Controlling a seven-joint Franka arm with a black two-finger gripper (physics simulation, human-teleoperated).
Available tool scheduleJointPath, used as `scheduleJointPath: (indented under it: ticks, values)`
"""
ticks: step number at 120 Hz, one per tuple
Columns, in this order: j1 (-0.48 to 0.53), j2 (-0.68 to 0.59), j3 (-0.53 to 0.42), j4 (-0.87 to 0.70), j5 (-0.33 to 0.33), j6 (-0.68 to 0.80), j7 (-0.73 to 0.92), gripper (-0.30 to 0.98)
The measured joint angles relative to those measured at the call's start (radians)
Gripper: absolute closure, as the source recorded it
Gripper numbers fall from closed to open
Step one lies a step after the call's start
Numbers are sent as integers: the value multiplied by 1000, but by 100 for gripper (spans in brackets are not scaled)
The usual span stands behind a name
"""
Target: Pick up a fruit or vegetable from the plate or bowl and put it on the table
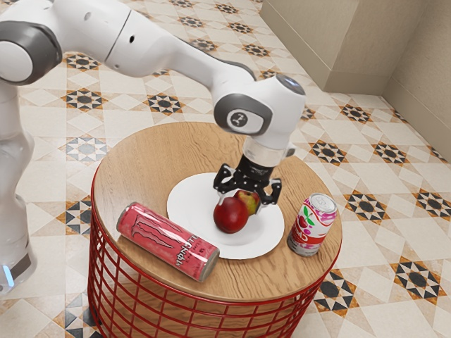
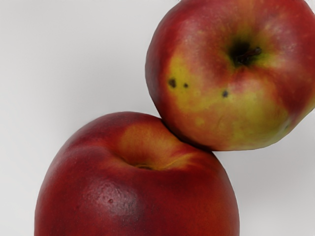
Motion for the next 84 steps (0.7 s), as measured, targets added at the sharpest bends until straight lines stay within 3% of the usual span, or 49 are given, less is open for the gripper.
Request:
scheduleJointPath:
  ticks: [84]
  values:
    - [-2, 25, 11, -64, -14, 132, 98, 0]
